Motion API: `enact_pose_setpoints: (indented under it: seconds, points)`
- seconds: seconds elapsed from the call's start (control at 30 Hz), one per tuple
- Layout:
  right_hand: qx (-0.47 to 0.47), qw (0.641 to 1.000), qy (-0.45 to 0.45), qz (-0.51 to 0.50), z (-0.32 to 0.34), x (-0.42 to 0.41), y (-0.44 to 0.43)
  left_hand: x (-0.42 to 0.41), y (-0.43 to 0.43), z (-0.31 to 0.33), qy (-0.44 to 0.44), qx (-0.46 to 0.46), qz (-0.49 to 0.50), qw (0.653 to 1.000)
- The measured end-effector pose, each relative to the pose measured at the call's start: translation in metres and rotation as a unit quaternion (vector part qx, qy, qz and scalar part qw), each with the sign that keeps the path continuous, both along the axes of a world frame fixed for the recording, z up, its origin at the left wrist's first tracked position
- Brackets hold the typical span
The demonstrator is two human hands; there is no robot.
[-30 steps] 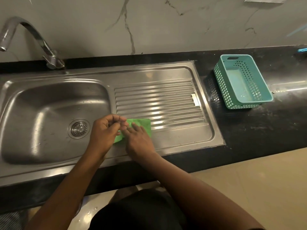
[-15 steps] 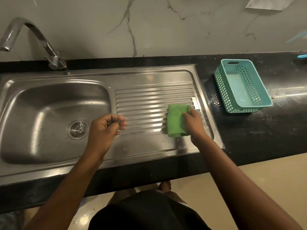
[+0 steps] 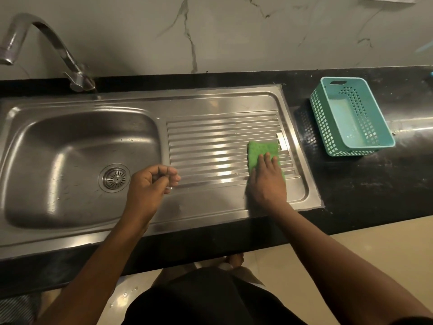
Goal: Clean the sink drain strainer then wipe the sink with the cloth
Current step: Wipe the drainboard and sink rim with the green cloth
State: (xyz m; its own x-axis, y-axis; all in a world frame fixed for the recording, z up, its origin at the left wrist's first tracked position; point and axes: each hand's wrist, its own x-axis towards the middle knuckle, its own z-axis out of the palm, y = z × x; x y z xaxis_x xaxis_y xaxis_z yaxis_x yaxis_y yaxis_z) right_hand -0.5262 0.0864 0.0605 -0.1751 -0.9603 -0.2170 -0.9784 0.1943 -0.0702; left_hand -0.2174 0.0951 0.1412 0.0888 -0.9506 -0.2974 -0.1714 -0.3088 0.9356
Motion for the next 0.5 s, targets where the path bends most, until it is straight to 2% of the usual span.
enact_pose_setpoints:
  seconds: [0.07,0.13,0.33,0.5]
  points:
    - [0.014,0.998,0.055,0.037,-0.004,0.027,-0.004,0.004,0.0,-0.001,0.0,0.003,0.004,1.0]
    - [0.018,0.997,0.054,0.049,-0.005,0.055,-0.003,0.008,-0.002,-0.001,0.001,0.004,0.0,1.0]
    - [-0.014,0.984,-0.125,0.128,0.007,0.148,-0.003,0.007,-0.012,0.007,-0.005,-0.007,-0.009,1.0]
    - [0.017,0.955,-0.18,0.236,-0.003,0.192,-0.005,-0.001,-0.015,0.014,0.006,-0.013,0.002,1.0]
